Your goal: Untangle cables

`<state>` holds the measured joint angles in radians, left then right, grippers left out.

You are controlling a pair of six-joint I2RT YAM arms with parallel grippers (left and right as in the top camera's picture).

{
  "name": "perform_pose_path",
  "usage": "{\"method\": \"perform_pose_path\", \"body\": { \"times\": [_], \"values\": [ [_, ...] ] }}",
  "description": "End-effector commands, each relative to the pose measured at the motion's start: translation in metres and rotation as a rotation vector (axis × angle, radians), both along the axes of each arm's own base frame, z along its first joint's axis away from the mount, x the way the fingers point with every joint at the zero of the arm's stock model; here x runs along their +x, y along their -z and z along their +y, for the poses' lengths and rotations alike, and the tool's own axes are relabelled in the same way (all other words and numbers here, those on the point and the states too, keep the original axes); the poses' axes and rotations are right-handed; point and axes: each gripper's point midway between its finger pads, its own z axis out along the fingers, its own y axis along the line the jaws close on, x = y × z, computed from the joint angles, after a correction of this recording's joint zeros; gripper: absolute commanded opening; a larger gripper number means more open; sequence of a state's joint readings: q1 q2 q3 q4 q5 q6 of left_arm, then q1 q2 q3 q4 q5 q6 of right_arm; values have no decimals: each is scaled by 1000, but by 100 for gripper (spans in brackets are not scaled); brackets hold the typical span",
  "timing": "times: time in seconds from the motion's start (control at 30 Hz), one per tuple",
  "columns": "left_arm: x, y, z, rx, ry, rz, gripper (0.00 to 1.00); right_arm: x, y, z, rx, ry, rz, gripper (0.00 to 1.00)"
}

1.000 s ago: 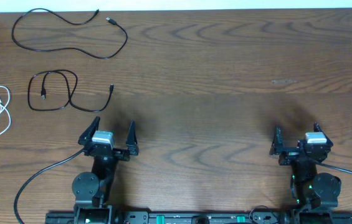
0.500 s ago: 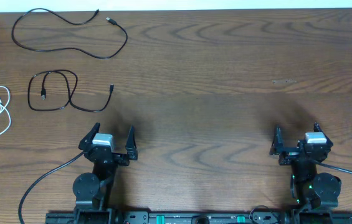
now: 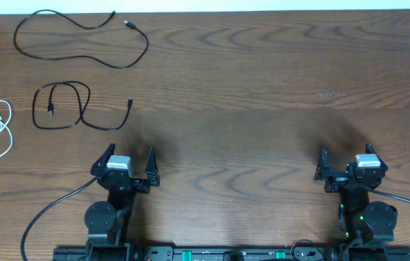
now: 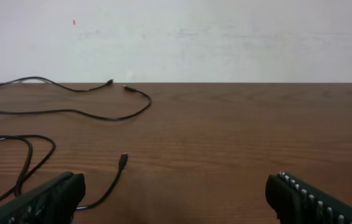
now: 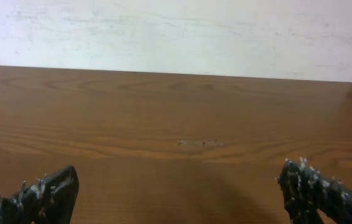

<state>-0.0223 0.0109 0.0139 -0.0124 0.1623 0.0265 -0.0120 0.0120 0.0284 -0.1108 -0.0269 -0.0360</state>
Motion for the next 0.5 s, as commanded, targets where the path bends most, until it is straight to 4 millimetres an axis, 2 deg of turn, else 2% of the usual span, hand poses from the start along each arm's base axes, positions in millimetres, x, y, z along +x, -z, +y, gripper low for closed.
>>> {"method": "perform_pose_path", "body": {
  "times": [0.0, 0.2, 0.3, 0.47],
  "values": [
    [-1, 15, 1, -3, -4, 51, 98, 0, 1, -3, 8, 13, -1, 99],
    [-1, 16, 11, -2, -61, 57, 98, 0, 1, -3, 8, 13, -1, 99],
    [0, 18, 20, -75, -123, 69, 98, 0, 1, -3, 8, 13, -1, 99],
    [0, 18, 22, -69, -135, 69, 98, 0, 1, -3, 8, 13, -1, 99]
  ]
}}
